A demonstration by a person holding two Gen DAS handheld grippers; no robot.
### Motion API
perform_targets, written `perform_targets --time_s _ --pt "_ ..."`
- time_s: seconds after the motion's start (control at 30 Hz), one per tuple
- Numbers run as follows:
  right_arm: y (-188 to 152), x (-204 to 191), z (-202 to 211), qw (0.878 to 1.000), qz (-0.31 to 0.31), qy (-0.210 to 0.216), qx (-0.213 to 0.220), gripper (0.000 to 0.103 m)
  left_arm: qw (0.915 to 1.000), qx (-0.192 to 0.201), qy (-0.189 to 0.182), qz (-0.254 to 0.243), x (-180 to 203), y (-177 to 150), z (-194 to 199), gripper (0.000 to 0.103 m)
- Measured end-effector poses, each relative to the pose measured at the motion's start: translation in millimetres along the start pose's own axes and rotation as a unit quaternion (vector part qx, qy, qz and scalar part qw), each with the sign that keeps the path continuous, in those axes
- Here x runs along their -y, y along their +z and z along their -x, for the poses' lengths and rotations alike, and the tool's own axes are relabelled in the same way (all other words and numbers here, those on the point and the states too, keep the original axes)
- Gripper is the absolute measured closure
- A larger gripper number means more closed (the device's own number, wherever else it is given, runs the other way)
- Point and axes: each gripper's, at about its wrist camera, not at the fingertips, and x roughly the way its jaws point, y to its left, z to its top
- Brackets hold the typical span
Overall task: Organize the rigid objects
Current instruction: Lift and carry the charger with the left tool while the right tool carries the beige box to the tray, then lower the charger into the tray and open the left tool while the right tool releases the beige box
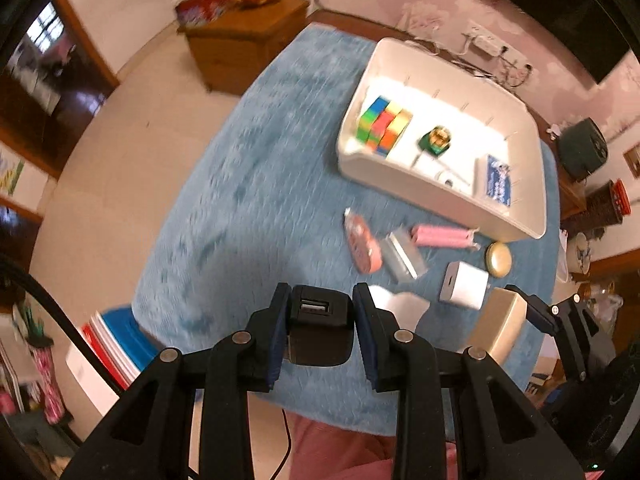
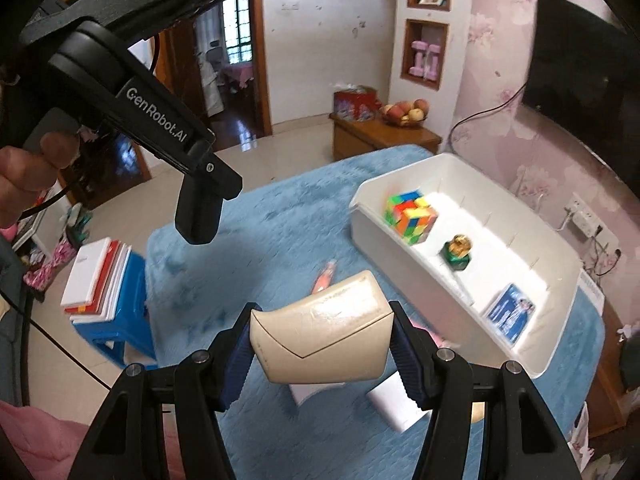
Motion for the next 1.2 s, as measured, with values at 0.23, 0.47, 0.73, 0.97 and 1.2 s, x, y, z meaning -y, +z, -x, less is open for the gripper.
perform_targets --time_s 0.23,0.47,0.73,0.97,1.2 --pt "23.1 20.3 -4.0 0.998 -0.044 -0.053 0.010 0.040 0.9973 0.030 -0.021 -0.064 8.9 43.9 4.1 0.069" --pt "49.2 45.7 -15.8 0.988 -0.107 -0.112 0.020 0.040 0.9899 0.055 -0.060 -0.116 19.3 89.2 0.5 0.069" --pt "59.8 79.0 -35.2 0.967 -0.179 -0.178 0.038 0.040 0.9748 0.076 -0.121 -0.171 27.4 130.7 -24.8 0.069" --pt "49.3 103.9 -51.1 0.944 -0.245 -0.215 0.045 0.040 0.9624 0.099 -0.180 -0.177 32.1 152.9 -49.1 0.069" --pt "41.1 127.1 -60.9 0.924 -0.294 -0.241 0.048 0.040 0.9459 0.139 -0.232 -0.179 40.6 162.0 -60.3 0.069"
